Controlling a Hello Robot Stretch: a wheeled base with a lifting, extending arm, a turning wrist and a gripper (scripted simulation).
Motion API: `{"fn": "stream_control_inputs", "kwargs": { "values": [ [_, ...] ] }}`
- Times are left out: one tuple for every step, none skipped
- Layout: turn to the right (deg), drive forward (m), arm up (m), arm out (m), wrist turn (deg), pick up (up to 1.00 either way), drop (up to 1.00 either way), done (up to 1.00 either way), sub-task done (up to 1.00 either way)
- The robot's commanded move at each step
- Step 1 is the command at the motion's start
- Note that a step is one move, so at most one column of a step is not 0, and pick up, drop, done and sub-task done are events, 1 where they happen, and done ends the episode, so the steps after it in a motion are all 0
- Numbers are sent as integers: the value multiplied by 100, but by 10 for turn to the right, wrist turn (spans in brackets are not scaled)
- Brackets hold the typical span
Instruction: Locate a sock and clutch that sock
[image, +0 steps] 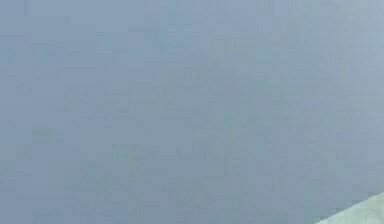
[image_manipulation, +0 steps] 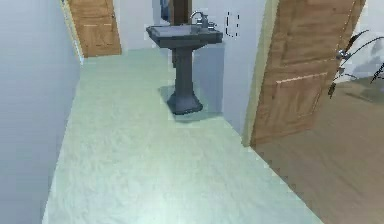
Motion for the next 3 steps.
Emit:
{"fn": "stream_control_inputs", "kwargs": {
  "values": [
    [-450, 0, 0, 0, 0, 0, 0, 0, 0],
    [-450, 0, 0, 0, 0, 0, 0, 0, 0],
    [-450, 0, 0, 0, 0, 0, 0, 0, 0]
  ]
}}
